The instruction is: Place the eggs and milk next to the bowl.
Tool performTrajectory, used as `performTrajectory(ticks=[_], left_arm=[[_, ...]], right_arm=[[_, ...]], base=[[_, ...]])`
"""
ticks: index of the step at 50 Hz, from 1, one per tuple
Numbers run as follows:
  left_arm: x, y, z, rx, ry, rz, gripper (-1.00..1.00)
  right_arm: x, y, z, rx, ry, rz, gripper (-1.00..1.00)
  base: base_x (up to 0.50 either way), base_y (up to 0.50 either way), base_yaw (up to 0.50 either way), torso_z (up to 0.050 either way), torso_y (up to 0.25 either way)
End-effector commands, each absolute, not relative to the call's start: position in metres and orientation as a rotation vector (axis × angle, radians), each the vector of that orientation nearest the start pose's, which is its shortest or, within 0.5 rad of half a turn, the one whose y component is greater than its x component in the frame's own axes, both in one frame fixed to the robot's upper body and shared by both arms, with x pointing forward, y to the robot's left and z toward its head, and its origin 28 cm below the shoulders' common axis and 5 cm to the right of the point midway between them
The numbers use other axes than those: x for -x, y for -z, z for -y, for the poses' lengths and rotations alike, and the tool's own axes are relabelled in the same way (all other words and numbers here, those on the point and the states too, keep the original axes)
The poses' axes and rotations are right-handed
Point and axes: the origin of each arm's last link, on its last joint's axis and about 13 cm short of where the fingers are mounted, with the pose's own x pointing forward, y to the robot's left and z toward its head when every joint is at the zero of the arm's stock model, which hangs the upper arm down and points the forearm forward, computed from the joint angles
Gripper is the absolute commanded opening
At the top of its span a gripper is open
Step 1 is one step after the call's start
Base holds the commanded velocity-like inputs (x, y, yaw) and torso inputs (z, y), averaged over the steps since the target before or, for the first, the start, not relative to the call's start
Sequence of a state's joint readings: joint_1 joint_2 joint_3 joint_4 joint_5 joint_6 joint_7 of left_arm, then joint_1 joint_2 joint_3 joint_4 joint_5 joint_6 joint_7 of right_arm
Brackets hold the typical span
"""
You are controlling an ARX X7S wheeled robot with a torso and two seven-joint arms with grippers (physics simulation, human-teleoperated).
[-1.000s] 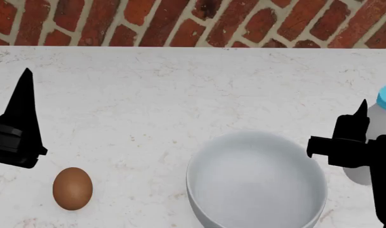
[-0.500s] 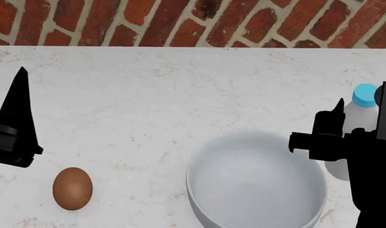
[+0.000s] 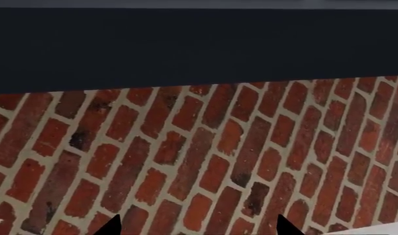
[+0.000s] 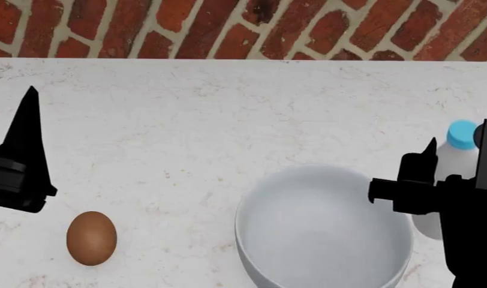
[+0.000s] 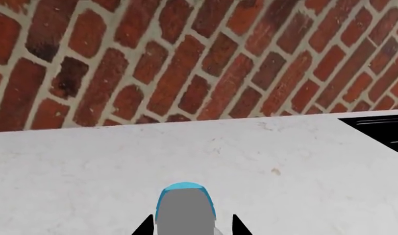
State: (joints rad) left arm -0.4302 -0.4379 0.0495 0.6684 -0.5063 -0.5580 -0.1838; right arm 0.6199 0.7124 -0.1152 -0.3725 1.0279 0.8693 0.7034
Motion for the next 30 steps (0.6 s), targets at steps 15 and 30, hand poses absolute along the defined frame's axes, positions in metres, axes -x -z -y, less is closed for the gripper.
performTrajectory(ticks=[15,30], left_arm=[[-0.238,-0.211,-0.240,-0.053,0.170,0.448,1.00],[-0.237,-0.210,-0.240,-0.053,0.170,0.448,1.00]], right_arm=[[-0.259,-0.193,0.184,0.026,0.227,-0.095,-1.00],[-0.260,-0.185,0.185,0.014,0.227,-0.106,-1.00]], base=[[0.00,0.00,0.00,0.000,0.000],[0.00,0.00,0.00,0.000,0.000]])
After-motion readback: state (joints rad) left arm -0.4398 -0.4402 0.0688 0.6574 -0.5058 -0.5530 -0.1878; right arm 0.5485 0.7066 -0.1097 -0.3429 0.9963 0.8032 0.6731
